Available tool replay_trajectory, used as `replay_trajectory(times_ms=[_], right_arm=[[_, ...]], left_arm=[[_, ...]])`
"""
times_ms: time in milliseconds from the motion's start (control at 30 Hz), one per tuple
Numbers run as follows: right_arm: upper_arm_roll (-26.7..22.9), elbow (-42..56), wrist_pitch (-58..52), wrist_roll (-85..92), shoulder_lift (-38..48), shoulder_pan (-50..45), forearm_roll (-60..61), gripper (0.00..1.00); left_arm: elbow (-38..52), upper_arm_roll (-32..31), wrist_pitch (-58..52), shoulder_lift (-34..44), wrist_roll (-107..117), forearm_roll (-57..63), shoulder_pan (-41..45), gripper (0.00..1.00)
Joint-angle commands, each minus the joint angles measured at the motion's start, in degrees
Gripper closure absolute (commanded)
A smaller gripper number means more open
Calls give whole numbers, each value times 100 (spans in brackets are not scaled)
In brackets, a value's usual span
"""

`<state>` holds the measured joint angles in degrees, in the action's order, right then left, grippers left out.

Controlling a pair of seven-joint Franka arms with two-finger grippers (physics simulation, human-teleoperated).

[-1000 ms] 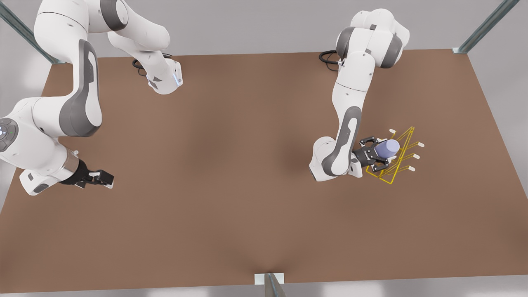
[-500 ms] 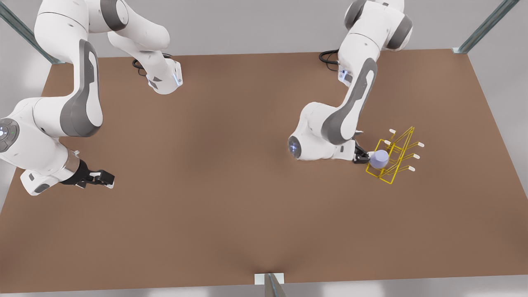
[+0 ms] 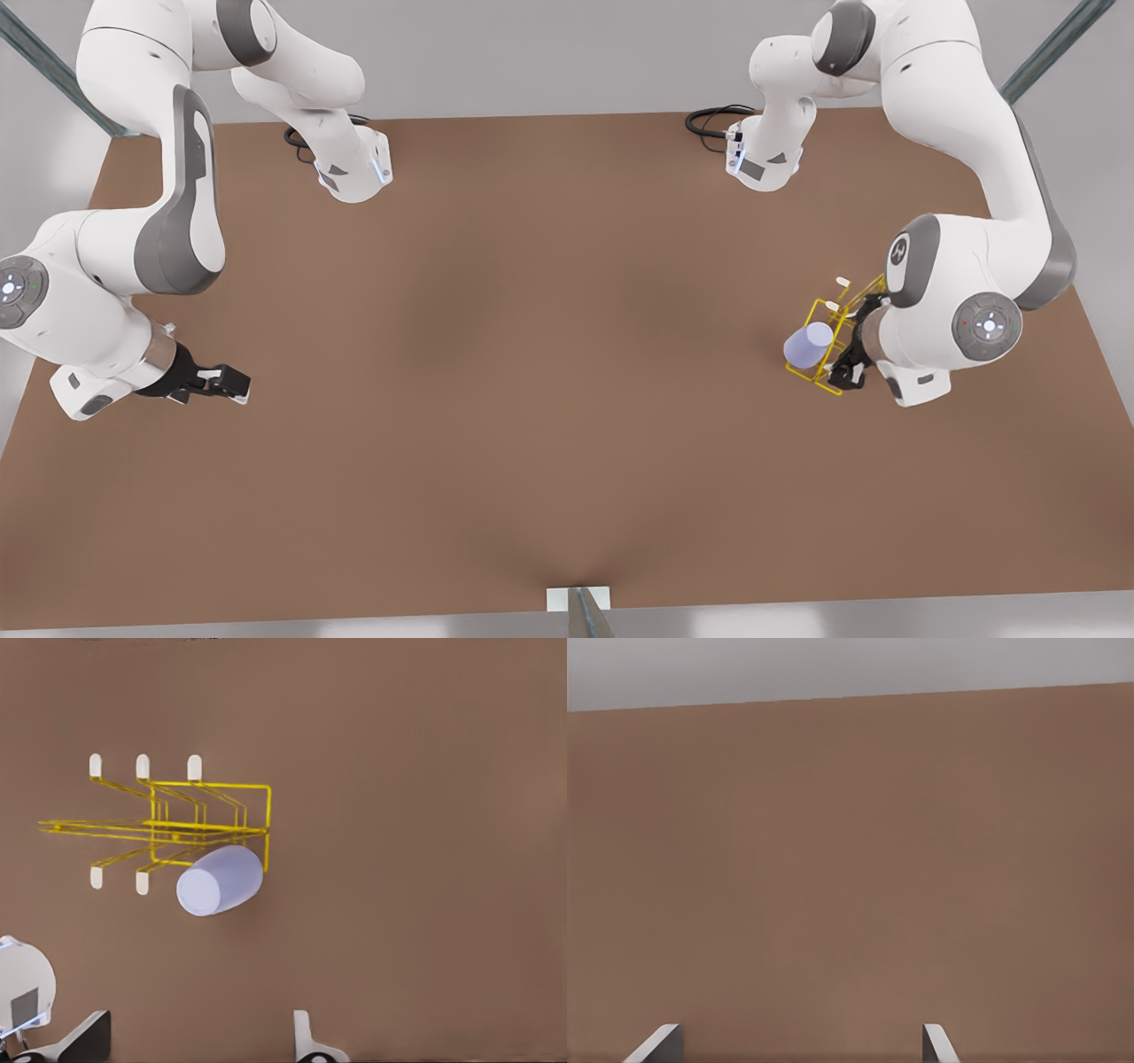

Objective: Place the cup on the cup holder

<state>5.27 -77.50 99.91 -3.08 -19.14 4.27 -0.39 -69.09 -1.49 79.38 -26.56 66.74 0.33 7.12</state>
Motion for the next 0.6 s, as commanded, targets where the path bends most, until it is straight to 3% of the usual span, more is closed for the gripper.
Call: replay_trajectory(times_ms=[0,567], right_arm=[[1,-11,-7,1,7,-5,4,0],[-8,-37,512,-43,-151,-242,-295,0]], left_arm=[[10,0,289,-15,-6376,-68,-9,0],[10,26,280,-77,-6349,-42,35,0]])
